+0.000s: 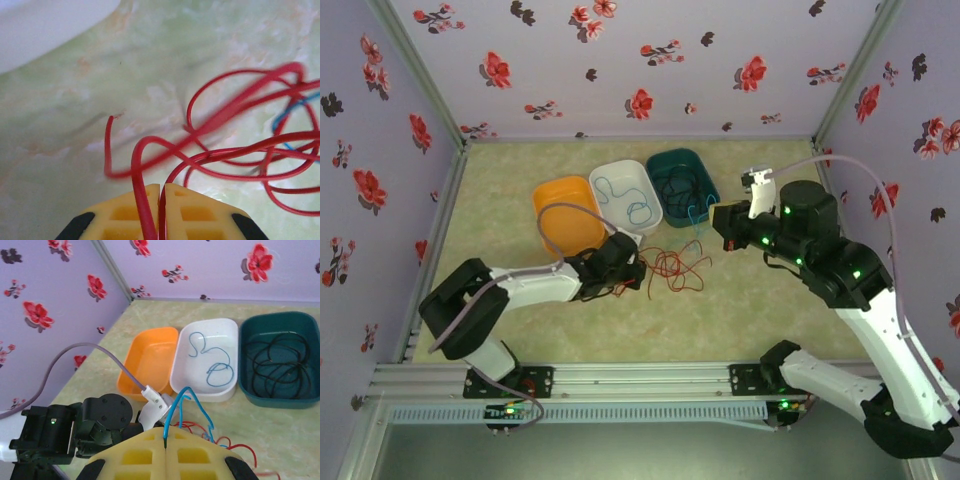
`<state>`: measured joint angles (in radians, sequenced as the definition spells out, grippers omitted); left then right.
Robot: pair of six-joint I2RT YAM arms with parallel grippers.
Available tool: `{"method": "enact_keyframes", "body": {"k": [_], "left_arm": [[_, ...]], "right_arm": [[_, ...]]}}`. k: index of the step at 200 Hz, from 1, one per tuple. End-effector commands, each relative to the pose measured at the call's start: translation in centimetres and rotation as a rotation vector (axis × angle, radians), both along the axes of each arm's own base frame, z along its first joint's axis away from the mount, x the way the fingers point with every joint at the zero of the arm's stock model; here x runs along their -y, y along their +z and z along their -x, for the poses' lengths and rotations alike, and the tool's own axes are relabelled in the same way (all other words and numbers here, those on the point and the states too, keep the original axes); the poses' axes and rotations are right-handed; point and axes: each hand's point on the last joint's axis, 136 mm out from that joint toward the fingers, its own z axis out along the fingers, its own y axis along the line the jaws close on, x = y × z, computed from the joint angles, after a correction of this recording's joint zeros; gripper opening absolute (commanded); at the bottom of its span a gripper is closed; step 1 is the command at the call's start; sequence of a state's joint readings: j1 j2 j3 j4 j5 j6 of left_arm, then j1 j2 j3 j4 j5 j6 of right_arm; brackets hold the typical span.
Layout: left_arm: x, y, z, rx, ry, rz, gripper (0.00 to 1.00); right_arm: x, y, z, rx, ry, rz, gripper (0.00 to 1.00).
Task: Untangle the cables
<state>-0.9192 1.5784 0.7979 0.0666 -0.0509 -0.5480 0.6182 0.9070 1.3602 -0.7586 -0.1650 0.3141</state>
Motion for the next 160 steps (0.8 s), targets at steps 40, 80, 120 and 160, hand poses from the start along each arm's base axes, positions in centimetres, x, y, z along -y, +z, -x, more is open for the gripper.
{"method": "enact_keyframes", "body": {"k": [40, 80, 120, 160], "left_arm": [[-0.4, 3.4, 1.7, 0.069, -0.061, 0.045, 0.37], [0.1, 8.5, 2.1, 0.215, -0.149, 0.126, 0.64], [1.9, 13.5, 2.1, 0.376, -0.265, 0.202, 0.83], [5.4, 15.1, 2.5, 0.424, -0.418, 0.220, 0.85]], "right_arm": [[0.6, 4.2, 1.9, 0.121, 0.057, -0.017, 0.00], [0.3, 4.3, 1.9, 0.131, 0.072, -0.021, 0.00], [-0.2, 4.6, 1.8, 0.137, 0.091, -0.035, 0.00], [-0.6, 4.8, 1.9, 0.134, 0.111, -0.046, 0.00]]}}
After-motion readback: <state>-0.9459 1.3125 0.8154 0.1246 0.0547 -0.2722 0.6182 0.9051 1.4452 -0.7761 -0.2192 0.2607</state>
